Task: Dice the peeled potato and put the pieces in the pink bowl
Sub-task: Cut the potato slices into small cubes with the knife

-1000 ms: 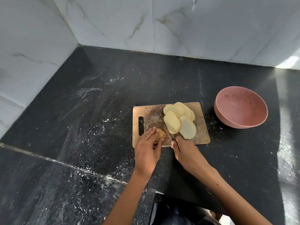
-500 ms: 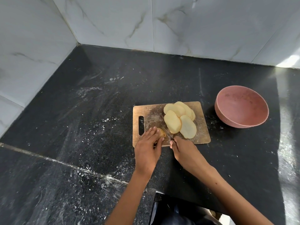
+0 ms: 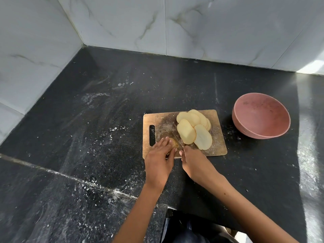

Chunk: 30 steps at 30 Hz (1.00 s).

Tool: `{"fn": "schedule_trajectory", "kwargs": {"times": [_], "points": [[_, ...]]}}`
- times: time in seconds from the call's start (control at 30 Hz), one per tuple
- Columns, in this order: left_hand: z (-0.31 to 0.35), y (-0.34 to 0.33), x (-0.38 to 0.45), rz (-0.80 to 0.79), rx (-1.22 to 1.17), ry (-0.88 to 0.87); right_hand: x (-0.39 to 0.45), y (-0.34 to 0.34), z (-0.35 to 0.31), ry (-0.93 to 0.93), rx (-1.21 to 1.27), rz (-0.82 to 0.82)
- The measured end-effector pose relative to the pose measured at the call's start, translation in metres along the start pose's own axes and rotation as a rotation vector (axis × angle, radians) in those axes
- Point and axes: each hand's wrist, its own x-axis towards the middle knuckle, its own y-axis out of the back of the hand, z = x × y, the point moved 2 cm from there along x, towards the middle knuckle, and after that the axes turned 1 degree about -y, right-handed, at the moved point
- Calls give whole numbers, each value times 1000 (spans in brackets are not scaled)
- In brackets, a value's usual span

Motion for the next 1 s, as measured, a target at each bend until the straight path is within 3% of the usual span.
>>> {"fn": "schedule_trajectory", "kwargs": {"times": [1.0], "points": [[4, 0, 2, 6, -28, 84, -28, -2, 1, -112, -81, -76]]}}
